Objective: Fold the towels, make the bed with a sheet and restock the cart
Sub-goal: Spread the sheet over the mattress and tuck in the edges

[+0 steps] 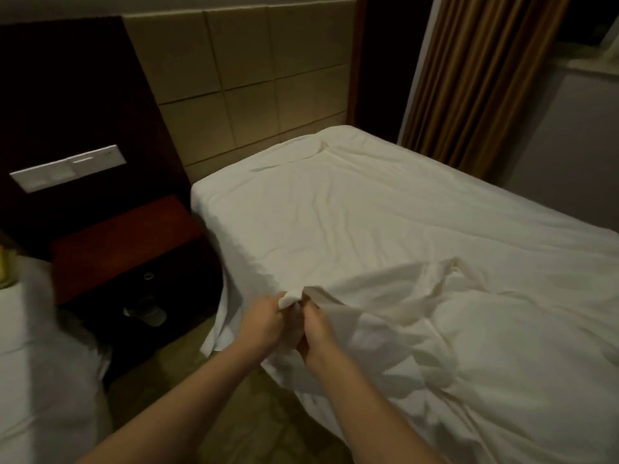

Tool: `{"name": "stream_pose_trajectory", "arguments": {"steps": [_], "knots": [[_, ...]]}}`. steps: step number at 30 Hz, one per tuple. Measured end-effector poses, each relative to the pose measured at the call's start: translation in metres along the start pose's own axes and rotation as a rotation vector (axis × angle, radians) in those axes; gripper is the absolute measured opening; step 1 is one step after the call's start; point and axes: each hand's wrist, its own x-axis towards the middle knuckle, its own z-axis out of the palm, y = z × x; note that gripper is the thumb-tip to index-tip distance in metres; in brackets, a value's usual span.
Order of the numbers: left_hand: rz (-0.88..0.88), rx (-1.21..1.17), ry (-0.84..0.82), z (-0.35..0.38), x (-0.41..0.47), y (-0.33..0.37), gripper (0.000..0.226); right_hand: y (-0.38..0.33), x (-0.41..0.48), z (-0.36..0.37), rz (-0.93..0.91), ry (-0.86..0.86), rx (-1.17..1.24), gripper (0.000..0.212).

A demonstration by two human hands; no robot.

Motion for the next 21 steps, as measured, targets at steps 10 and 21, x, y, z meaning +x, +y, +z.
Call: {"name": "stream_pose_trajectory", "arguments": {"steps": [10, 21], "knots": [[-0.163, -0.136, -0.005, -0.074, 0.055, -0.113, 0.037, -0.003, 0.053, 0.125, -0.101, 0.054, 0.115, 0.01], [-0.265, -0.282, 0.066, -0.169, 0.236, -0.218, 0.029, -0.071, 0.218, 0.266, -0.117, 0.077, 0.448, 0.02]]}}
